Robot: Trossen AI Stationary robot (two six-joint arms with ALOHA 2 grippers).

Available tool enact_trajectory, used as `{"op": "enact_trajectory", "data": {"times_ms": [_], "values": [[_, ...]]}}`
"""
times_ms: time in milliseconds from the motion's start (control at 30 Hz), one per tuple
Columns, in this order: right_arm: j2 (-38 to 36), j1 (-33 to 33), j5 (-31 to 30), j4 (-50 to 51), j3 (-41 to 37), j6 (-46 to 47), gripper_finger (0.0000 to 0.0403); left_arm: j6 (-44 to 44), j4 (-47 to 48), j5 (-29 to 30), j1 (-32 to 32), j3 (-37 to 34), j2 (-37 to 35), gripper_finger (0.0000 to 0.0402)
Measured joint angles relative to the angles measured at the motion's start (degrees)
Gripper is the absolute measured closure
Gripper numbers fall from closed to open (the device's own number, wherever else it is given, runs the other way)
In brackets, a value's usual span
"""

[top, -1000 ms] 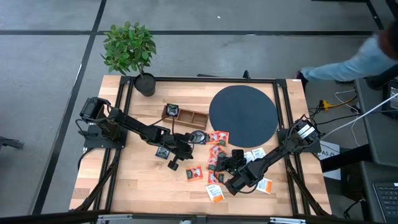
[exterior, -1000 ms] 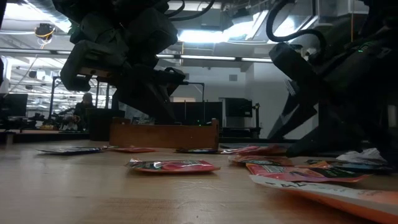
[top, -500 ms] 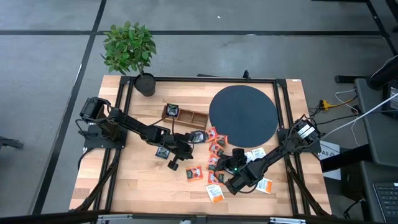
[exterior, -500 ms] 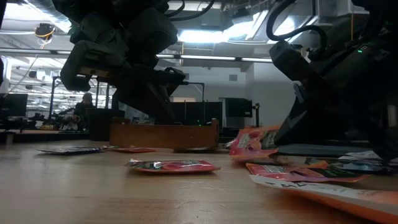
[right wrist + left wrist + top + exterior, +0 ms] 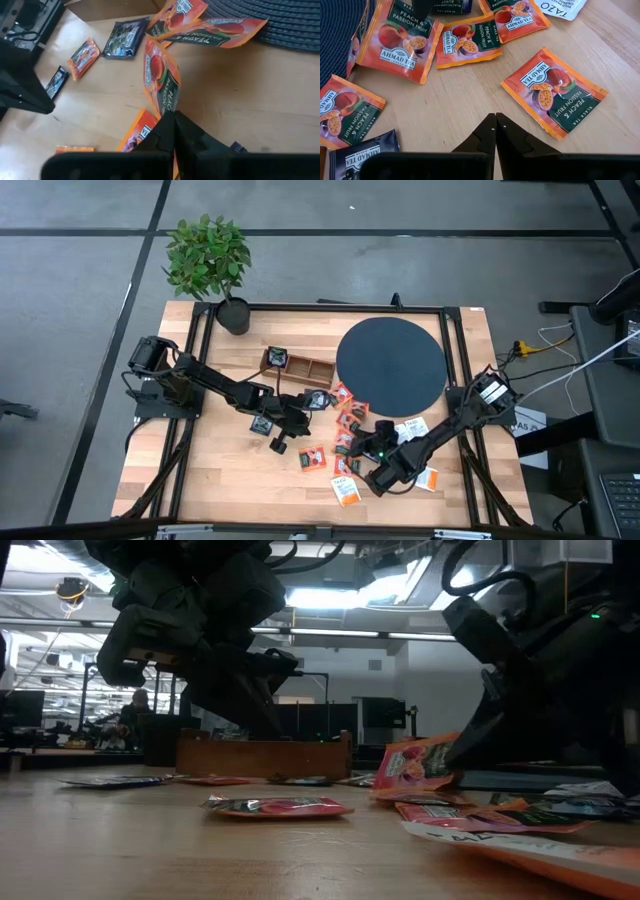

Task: Pick & Place Tea
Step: Put the orange tea bag into the middle section of the wooden organizer

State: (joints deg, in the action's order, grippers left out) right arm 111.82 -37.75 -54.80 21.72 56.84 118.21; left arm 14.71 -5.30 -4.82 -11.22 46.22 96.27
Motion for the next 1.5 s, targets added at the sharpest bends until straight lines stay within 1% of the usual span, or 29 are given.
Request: {"op": "enact_trajectory", "data": {"times_ms": [200,333,500,700,900,1067,1133,1233,1333,1500], "values": [[-1.2,-0.6,-0.3,1.4,0.0,-0.3,0.0401,0.0,0.0,0.0,0.0,0.0,0.0,0.0394],[-4.0,-1.0,-1.9,4.1,0.0,-1.9,0.0401,-0.5,0.3,0.0,0.0,0.0,0.0,0.0393],[-7.3,-1.5,-2.1,4.1,0.0,-5.4,0.0401,-0.6,0.1,0.0,0.0,0.0,0.0,0.0395],[-9.3,-1.5,-0.3,4.6,0.0,-9.1,0.0402,-1.7,-0.3,0.0,0.0,0.0,0.0,0.0392],[-13.0,-1.5,0.8,7.9,0.1,-15.9,0.0403,-2.9,-4.2,0.2,0.0,0.0,0.0,0.0383],[-17.9,-1.5,5.2,14.6,0.1,-19.9,0.0403,-3.0,-5.2,2.2,0.0,0.0,-1.7,0.0357],[-19.9,-1.5,7.1,17.1,0.1,-21.7,0.0403,-3.1,-5.4,3.7,0.0,0.4,-2.6,0.0343],[-22.4,-1.5,10.4,20.1,0.1,-25.2,0.0403,-4.7,-5.5,4.2,0.1,1.1,-3.9,0.0318],[-24.5,-1.5,13.5,22.2,0.1,-30.6,0.0403,-5.1,-6.0,3.9,0.1,1.9,-5.0,0.0291],[-27.4,-1.0,17.1,22.3,0.1,-40.5,0.0403,-7.6,-7.4,3.8,0.1,3.8,-5.2,0.0247]]}}
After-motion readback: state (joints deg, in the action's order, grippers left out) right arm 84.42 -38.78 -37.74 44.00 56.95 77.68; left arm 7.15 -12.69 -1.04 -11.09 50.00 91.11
